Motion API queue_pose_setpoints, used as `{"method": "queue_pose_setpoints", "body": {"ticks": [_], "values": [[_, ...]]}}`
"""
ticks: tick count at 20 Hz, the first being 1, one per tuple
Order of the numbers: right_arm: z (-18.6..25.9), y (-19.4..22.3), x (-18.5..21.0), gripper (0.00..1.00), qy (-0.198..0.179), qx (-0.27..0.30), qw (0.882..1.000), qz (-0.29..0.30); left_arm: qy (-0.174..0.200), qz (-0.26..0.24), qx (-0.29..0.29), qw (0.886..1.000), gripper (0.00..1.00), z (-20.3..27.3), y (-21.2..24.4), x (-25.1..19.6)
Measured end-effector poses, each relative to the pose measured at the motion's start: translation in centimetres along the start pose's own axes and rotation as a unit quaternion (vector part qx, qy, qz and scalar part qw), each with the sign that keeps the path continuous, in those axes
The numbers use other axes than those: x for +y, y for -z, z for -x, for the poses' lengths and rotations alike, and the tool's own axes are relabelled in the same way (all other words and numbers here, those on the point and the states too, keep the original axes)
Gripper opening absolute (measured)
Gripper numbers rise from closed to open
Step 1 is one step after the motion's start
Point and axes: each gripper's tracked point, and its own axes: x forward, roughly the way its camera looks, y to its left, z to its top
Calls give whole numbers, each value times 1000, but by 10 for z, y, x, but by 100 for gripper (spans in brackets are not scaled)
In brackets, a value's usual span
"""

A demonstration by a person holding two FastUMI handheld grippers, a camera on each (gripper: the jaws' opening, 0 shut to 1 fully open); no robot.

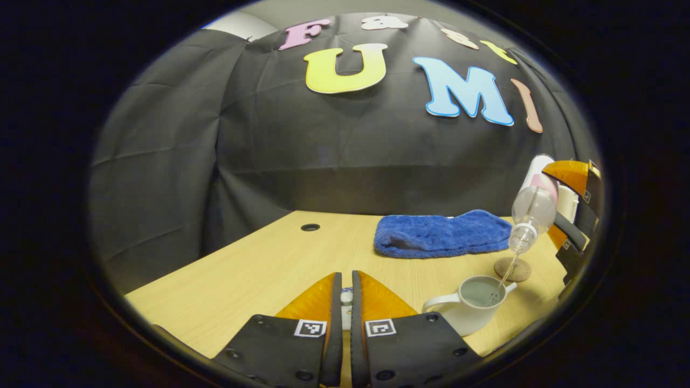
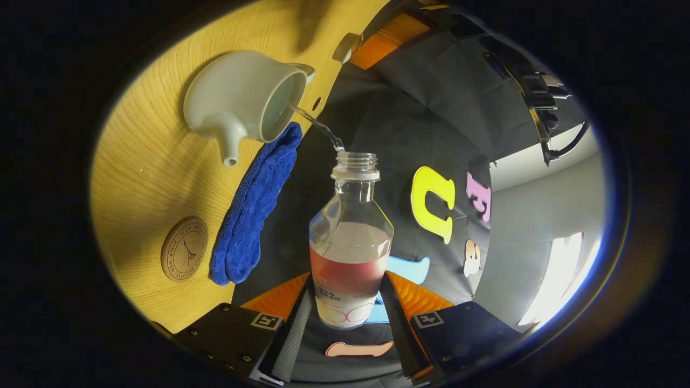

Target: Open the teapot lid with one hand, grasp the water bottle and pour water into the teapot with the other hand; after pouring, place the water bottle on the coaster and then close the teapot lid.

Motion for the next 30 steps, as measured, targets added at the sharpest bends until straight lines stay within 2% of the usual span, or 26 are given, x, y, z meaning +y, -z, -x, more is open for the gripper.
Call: {"method": "queue_pose_setpoints", "body": {"ticks": [3,4,5,21,30], "values": [[-2,3,-1,72,6,-1,1000,5,1,1,0,1000,12,-1,-1,0],[-3,4,-1,70,7,-1,1000,6,1,1,0,1000,13,0,0,-1],[-3,4,-2,72,11,-1,1000,9,1,1,1,1000,13,0,0,0],[-10,13,-27,73,57,-6,997,60,1,-2,6,1000,12,0,2,-2],[-9,8,-42,72,98,-20,989,106,-1,-4,10,1000,13,-1,6,-2]]}}
